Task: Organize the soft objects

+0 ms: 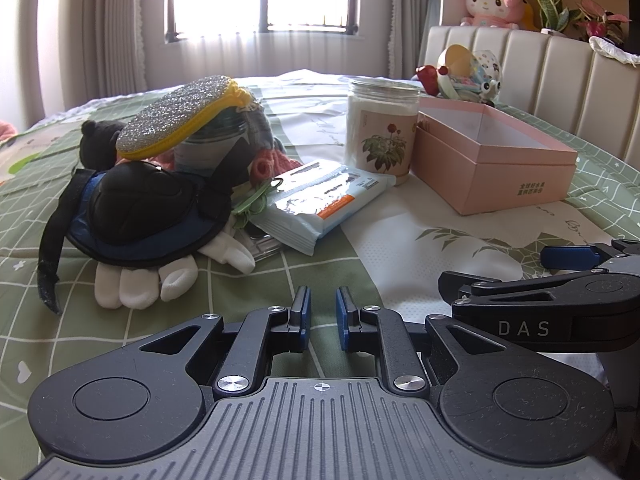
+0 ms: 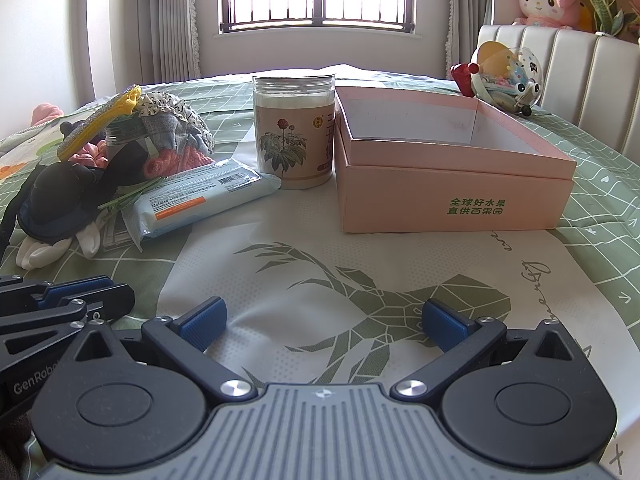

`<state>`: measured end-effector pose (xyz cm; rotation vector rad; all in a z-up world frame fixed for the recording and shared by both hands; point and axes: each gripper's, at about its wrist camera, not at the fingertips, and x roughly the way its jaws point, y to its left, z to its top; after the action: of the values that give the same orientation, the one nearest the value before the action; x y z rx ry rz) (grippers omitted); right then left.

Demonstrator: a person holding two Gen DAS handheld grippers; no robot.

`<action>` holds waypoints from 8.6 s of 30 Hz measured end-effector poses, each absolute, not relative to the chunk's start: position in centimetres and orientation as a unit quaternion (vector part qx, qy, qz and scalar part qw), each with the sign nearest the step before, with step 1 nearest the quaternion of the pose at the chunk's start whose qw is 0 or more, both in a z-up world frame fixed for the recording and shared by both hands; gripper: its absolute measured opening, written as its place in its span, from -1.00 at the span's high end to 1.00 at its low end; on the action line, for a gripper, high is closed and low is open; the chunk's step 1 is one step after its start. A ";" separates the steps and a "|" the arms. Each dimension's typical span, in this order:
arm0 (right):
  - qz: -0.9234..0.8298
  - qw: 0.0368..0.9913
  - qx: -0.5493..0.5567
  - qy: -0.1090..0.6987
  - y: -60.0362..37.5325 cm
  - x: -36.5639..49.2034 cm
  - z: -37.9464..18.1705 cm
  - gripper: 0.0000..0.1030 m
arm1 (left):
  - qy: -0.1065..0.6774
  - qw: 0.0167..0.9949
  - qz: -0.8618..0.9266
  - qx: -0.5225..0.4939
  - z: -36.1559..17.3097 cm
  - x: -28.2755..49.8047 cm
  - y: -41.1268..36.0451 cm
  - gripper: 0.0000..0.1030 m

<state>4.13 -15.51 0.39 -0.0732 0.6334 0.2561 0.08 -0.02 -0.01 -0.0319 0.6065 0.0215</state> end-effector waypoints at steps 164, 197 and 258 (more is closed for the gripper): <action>0.345 0.835 0.014 0.430 13.9 18.0 8.5 0.45 | 0.310 0.912 0.060 -0.261 3.3 3.3 30.1 -0.51; 0.154 0.940 -0.093 0.291 -23.2 19.1 15.3 0.37 | 0.341 0.877 -0.241 -0.238 15.0 23.4 -1.9 -0.56; 0.253 0.907 -0.059 0.330 -12.9 3.7 1.1 -0.93 | 0.321 0.933 -0.151 0.055 7.1 0.8 8.4 -0.42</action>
<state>3.72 -12.87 1.10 -0.1213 0.6816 0.5229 0.77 8.41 7.14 0.1131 0.6576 -0.3083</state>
